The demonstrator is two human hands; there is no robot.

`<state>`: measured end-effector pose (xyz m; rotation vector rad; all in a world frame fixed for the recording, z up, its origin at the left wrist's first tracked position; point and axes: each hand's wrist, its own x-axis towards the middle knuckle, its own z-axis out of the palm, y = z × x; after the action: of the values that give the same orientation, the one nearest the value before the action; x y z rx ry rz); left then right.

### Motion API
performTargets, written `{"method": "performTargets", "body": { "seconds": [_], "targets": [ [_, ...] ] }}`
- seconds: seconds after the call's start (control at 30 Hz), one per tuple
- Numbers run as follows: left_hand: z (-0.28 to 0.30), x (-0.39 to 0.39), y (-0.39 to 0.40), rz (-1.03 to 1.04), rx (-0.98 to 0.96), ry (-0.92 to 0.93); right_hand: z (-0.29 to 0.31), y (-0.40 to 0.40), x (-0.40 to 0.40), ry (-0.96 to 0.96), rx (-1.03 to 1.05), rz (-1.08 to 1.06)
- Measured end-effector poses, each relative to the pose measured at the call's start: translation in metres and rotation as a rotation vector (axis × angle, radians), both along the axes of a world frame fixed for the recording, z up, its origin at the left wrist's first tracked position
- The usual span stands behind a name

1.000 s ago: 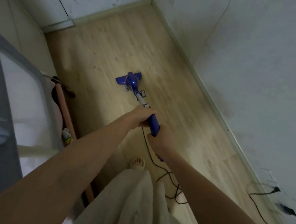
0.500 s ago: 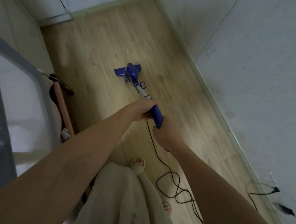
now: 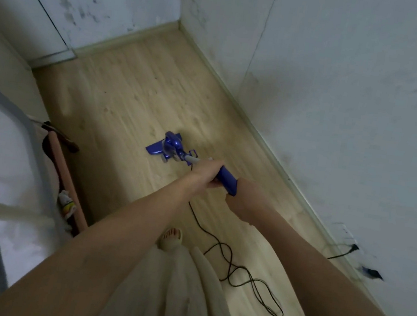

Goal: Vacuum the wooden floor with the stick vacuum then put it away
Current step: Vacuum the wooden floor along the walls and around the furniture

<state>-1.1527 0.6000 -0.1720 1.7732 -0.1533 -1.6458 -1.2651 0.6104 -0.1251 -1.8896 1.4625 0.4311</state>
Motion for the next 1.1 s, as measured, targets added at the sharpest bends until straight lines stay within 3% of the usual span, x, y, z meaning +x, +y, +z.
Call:
{"method": "performTargets", "body": {
  "seconds": [0.23,0.47,0.83,1.1],
  "targets": [
    [0.010,-0.065,0.052,-0.140,-0.035,-0.026,0.015,0.065,-0.071,-0.092,0.025,-0.091],
    [0.015,-0.069,0.085,-0.238,-0.016,-0.039,0.025,0.112,-0.081,-0.252,0.096,-0.187],
    [-0.016,-0.018,0.046,-0.225,0.008,-0.216,-0.013,0.084,-0.012,-0.257,0.077,-0.279],
    [-0.037,0.077,-0.033,-0.192,0.023,-0.179,-0.039,0.000,0.079,-0.164,0.046,-0.248]
  ]
}}
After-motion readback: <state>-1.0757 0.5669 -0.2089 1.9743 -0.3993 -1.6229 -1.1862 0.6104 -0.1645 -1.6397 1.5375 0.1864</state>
